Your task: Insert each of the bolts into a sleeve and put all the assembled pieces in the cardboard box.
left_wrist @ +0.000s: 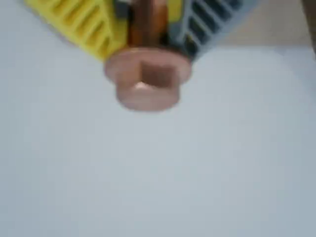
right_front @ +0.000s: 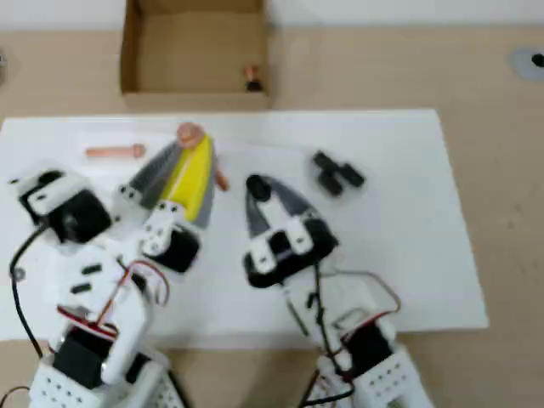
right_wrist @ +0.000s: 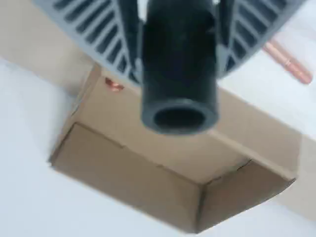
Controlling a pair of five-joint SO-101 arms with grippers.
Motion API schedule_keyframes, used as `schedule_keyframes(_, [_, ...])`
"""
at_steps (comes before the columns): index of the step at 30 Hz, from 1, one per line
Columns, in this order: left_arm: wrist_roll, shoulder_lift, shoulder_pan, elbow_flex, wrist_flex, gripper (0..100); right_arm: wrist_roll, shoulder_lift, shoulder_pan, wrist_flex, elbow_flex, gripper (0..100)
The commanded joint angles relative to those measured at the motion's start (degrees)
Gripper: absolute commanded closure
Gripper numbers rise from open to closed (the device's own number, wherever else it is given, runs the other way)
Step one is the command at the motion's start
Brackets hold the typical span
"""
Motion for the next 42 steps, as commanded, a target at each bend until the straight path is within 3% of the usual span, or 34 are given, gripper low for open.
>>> schedule_keyframes(1, [0.00, -0.75, -0.44, 3.08, -5.54, 99, 0.62, -6.02, -2.42, -1.32, -0.22, 98.8])
schedule_keyframes(5, [-0.35, -0.75, -0.62, 9.05, -18.11, 99, 0.62, -6.02, -3.30, -1.32, -0.22, 98.8])
schedule_keyframes(7, [-0.35, -0.75, -0.62, 10.55, -20.04, 99, 0.62, -6.02, -3.12, -1.32, -0.22, 98.8])
schedule_keyframes(42, [-0.44, -0.75, 3.25, 15.82, -19.25, 99, 0.62, -6.37, -3.03, -1.32, -0.22, 98.8])
